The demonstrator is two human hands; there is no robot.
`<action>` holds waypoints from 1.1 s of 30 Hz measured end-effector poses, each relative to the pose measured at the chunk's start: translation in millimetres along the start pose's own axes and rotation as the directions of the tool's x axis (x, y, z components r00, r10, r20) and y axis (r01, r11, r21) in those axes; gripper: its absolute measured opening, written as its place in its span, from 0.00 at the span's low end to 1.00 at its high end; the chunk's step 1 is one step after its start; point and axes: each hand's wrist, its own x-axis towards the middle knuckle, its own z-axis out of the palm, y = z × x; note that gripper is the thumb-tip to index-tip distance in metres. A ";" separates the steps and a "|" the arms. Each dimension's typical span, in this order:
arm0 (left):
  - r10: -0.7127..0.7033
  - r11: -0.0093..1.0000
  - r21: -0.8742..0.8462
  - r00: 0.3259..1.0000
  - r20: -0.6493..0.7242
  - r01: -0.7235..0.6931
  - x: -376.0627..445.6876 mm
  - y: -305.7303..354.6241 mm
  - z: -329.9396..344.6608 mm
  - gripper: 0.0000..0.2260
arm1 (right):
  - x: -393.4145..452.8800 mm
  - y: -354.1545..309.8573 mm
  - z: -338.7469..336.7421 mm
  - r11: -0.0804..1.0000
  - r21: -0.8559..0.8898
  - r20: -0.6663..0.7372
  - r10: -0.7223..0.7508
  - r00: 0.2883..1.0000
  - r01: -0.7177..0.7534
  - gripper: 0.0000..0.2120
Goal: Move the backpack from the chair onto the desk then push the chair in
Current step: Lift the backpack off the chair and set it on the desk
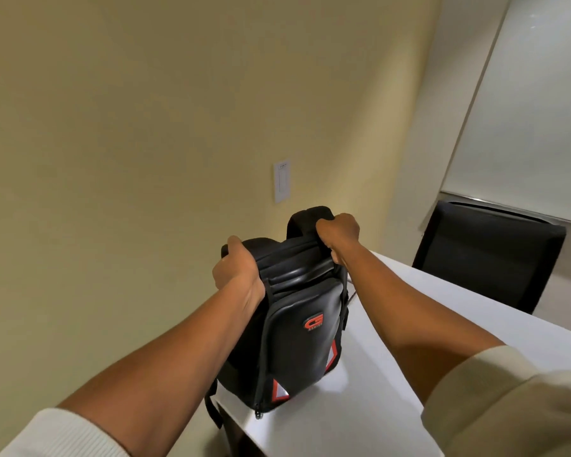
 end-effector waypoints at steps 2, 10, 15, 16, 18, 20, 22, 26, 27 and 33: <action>-0.022 1.000 -0.004 0.999 0.024 0.022 16.8 0.2 15.0 0.12 | 21.2 1.1 8.6 1.000 0.008 -0.001 0.000 1.000 0.000 0.14; -0.117 0.993 0.033 0.991 0.069 0.115 68.8 -18.5 50.5 0.13 | 84.6 26.3 41.3 0.999 0.000 0.055 -0.042 0.998 0.042 0.11; -0.129 0.981 0.155 0.987 0.092 0.113 56.5 -28.3 48.0 0.14 | 78.5 34.3 31.4 0.980 -0.191 0.065 -0.044 0.997 0.056 0.20; -0.112 0.979 0.179 0.990 0.082 0.096 53.1 -28.2 47.7 0.15 | 73.1 33.7 28.7 0.973 -0.223 0.089 -0.045 0.995 0.064 0.20; -0.097 0.969 0.238 0.991 0.090 0.073 55.8 -32.2 47.1 0.20 | 69.6 33.5 29.3 0.960 -0.269 0.117 -0.040 0.992 0.071 0.21; -0.116 0.961 0.265 0.981 0.156 0.072 3.1 -47.2 16.5 0.22 | 18.9 52.6 -12.5 0.950 -0.298 0.120 -0.057 0.991 0.091 0.23; -0.170 0.953 0.278 0.970 0.176 0.116 -2.6 -46.5 14.5 0.20 | 17.8 56.7 -11.0 0.945 -0.311 0.135 -0.060 0.989 0.100 0.26; -0.163 0.947 0.308 0.962 0.219 0.090 9.1 -38.2 17.3 0.20 | 9.3 62.2 -6.7 0.946 -0.301 0.128 -0.087 0.988 0.122 0.28; -0.151 0.946 0.314 0.965 0.213 0.078 11.7 -36.6 17.0 0.21 | 9.4 64.0 -6.0 0.938 -0.313 0.131 -0.110 0.985 0.146 0.28; 0.064 0.849 0.510 0.984 0.164 -0.140 19.0 -27.3 13.9 0.28 | 0.1 63.4 -1.2 0.818 -0.463 0.239 -0.254 0.937 0.340 0.28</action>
